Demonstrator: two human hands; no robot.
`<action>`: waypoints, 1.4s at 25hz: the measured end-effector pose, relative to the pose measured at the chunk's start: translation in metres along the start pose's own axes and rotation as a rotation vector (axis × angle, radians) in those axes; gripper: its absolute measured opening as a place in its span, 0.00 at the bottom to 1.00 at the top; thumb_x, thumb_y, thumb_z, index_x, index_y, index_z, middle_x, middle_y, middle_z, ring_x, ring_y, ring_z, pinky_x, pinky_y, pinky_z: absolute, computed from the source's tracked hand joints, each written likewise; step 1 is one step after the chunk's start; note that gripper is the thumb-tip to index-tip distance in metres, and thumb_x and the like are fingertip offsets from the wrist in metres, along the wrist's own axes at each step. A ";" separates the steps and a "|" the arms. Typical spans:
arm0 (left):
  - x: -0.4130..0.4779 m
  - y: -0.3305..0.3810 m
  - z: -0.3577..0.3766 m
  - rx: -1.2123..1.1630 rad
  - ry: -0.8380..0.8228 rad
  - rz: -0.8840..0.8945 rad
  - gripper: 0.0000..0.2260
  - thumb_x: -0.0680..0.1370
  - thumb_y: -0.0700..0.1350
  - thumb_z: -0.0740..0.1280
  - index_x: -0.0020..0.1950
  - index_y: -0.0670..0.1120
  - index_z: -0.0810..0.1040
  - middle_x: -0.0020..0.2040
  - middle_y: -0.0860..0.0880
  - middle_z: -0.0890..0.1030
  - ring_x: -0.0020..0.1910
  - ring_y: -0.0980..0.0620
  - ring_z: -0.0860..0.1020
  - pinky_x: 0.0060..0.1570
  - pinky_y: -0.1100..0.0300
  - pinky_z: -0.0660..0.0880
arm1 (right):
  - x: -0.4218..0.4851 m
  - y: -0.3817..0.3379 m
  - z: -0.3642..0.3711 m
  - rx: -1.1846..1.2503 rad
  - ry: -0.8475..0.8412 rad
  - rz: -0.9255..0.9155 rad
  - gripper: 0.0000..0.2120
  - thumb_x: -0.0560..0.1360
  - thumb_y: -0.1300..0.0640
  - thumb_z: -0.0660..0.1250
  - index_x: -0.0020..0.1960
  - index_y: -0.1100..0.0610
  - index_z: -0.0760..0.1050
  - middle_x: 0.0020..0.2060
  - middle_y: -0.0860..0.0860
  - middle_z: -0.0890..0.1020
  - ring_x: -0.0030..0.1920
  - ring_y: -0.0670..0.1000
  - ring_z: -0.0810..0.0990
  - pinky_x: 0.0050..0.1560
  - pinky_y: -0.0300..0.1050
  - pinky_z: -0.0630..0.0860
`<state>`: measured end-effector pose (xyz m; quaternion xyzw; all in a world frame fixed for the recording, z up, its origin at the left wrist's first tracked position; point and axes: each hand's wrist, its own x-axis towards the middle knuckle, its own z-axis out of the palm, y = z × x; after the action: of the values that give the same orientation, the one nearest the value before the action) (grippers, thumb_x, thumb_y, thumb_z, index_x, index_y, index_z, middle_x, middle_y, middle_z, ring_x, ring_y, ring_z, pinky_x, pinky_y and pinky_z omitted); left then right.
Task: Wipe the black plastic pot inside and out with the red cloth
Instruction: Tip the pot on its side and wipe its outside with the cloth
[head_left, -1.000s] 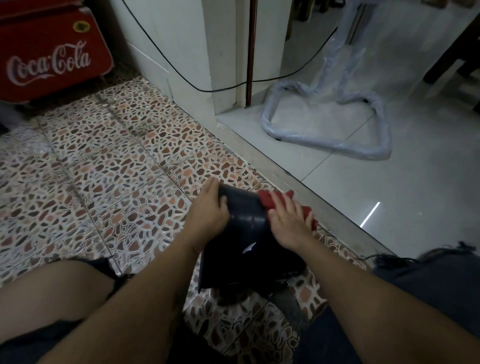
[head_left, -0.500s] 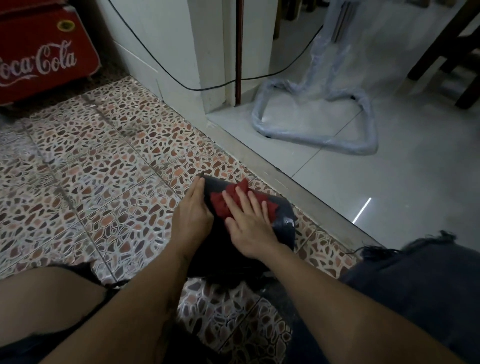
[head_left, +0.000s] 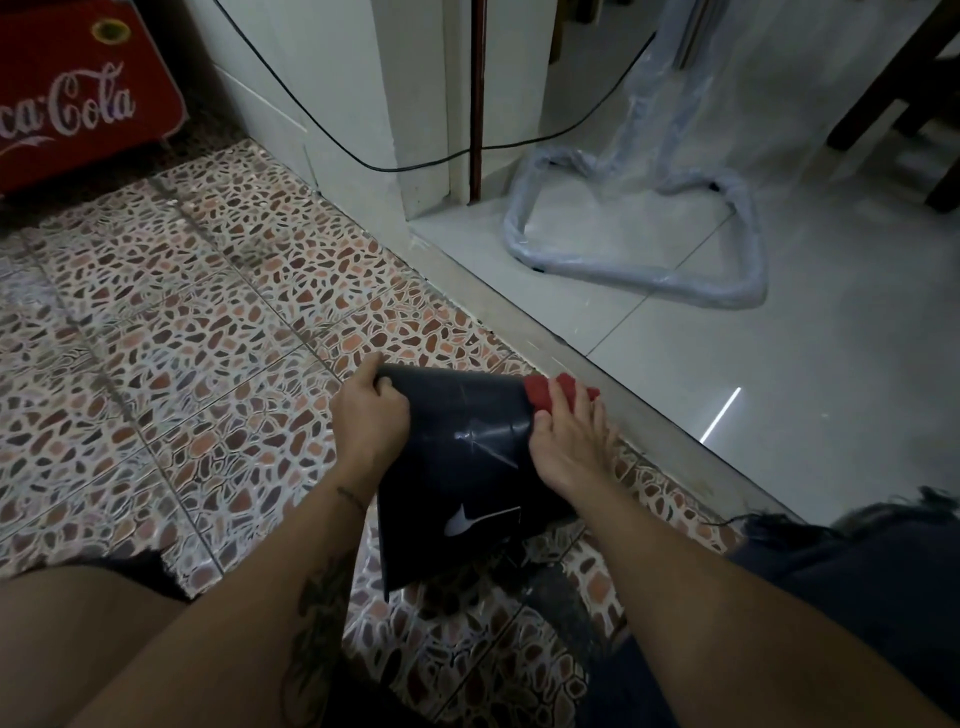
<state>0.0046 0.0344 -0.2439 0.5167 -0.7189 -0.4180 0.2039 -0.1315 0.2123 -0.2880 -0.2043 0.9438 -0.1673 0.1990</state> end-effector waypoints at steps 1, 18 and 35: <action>0.003 0.000 0.001 -0.005 -0.001 -0.014 0.21 0.80 0.43 0.57 0.73 0.49 0.72 0.70 0.44 0.75 0.66 0.43 0.74 0.69 0.52 0.68 | -0.001 -0.011 0.000 -0.008 -0.004 -0.022 0.28 0.83 0.45 0.46 0.82 0.44 0.47 0.83 0.51 0.47 0.81 0.58 0.41 0.78 0.64 0.39; 0.013 0.006 0.005 0.051 0.023 -0.027 0.18 0.79 0.40 0.59 0.68 0.49 0.77 0.66 0.43 0.79 0.65 0.42 0.75 0.63 0.54 0.69 | -0.001 -0.073 0.009 -0.057 -0.143 -0.272 0.32 0.80 0.44 0.45 0.83 0.45 0.42 0.83 0.50 0.43 0.81 0.55 0.36 0.76 0.62 0.31; -0.035 -0.005 -0.005 -0.035 0.119 0.143 0.18 0.81 0.45 0.61 0.71 0.50 0.75 0.68 0.51 0.78 0.66 0.51 0.74 0.67 0.57 0.67 | -0.009 -0.038 -0.010 -0.085 -0.203 -0.252 0.29 0.83 0.46 0.44 0.82 0.45 0.40 0.82 0.50 0.40 0.81 0.56 0.36 0.78 0.61 0.37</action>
<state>0.0242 0.0637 -0.2407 0.4845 -0.7331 -0.3835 0.2843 -0.1164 0.1861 -0.2617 -0.3450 0.8919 -0.1294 0.2621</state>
